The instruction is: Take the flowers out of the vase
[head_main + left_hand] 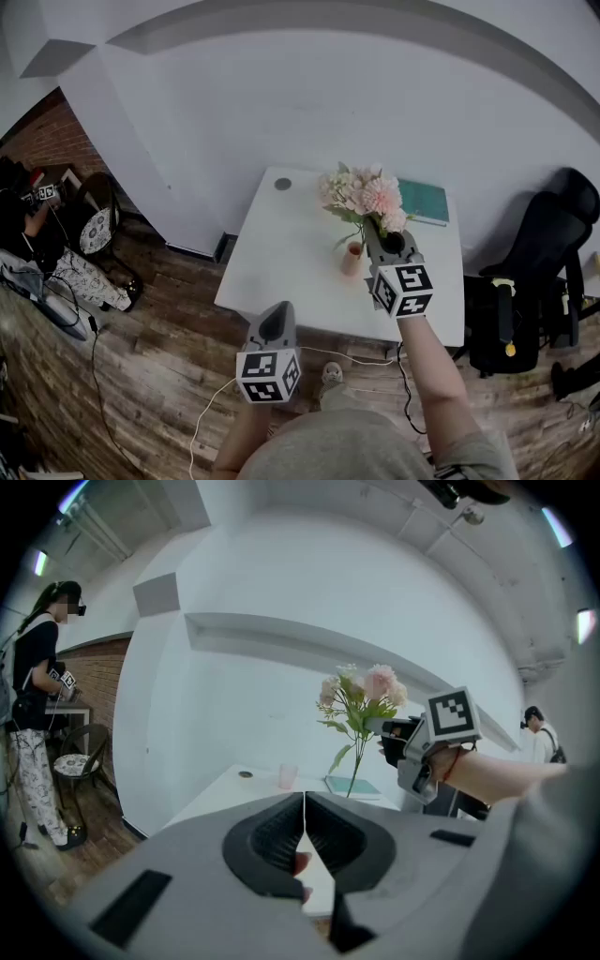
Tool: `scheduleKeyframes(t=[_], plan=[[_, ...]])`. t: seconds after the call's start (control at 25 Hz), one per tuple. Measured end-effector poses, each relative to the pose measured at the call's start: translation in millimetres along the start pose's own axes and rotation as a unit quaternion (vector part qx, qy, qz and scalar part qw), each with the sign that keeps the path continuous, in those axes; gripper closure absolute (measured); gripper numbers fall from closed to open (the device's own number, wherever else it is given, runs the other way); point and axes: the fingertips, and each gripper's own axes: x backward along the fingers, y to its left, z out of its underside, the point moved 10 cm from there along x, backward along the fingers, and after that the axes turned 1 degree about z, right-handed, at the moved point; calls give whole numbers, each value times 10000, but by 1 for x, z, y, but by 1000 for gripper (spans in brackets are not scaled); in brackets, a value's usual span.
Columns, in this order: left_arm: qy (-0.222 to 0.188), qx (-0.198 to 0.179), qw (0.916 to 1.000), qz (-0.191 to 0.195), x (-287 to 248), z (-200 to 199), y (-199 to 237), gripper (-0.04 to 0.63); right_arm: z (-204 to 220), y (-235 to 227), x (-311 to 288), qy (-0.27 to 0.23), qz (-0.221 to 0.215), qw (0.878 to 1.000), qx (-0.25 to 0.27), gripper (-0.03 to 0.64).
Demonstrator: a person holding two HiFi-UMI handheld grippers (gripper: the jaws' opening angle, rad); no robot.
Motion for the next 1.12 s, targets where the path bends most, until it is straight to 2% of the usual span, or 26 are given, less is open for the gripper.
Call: scheduleKeyframes(t=[0.68, 1.12], plan=[[-194, 24, 9998, 31, 99, 32, -15, 588, 11, 76, 120, 107, -62, 9999, -13, 591], [-212, -36, 9998, 32, 142, 48, -37, 588, 16, 108, 189, 92, -219, 9996, -116, 591]])
